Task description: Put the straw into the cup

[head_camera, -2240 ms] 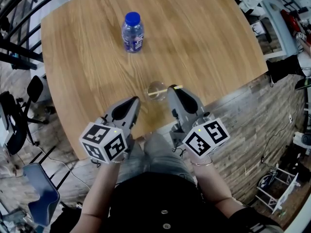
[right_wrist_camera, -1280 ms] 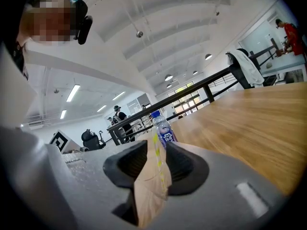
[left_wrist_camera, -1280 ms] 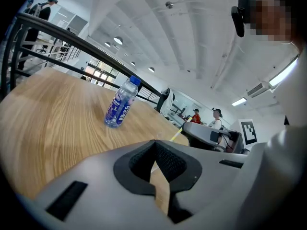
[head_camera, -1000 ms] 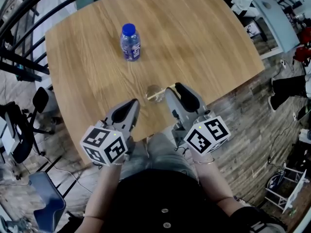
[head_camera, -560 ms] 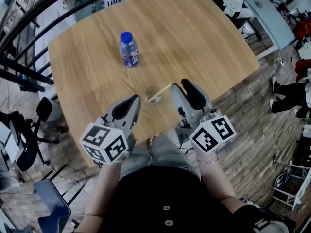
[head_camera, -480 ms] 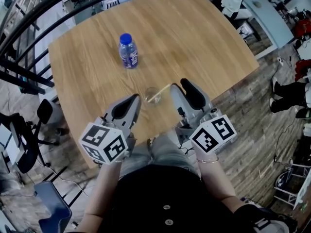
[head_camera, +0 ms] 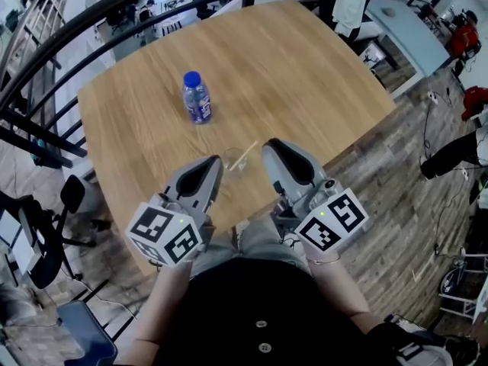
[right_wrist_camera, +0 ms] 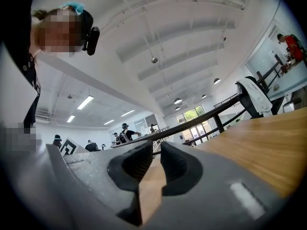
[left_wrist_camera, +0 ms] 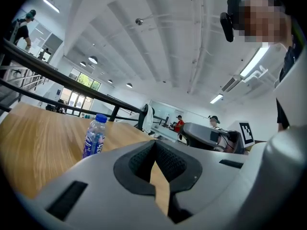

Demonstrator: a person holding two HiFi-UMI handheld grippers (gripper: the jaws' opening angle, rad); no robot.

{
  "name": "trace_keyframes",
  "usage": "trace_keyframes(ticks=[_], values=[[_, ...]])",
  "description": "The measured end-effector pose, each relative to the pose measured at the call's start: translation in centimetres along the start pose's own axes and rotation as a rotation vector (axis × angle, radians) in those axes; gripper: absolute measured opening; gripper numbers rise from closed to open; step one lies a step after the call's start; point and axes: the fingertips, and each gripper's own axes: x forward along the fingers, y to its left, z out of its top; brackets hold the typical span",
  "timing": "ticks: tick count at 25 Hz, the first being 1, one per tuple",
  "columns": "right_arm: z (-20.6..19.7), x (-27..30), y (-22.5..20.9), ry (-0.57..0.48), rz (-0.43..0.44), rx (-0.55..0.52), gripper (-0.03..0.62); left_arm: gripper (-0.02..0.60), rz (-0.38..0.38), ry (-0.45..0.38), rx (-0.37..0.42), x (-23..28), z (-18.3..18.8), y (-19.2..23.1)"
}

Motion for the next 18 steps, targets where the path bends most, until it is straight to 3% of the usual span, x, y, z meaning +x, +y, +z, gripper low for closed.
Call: trace_keyframes(ticks=[8,18], values=[[-0.7,-0.7,0.9,0.038,-0.011,0.001,0.0,0.017,-0.028,-0.001,-0.027,0.1,-0.7,-1.5],[-1.9,-0.9,1.3,0.079,0.0,0.004,-0.002,0.017,-0.027,0.026,-0.031,-0.1,-1.7,-1.7]])
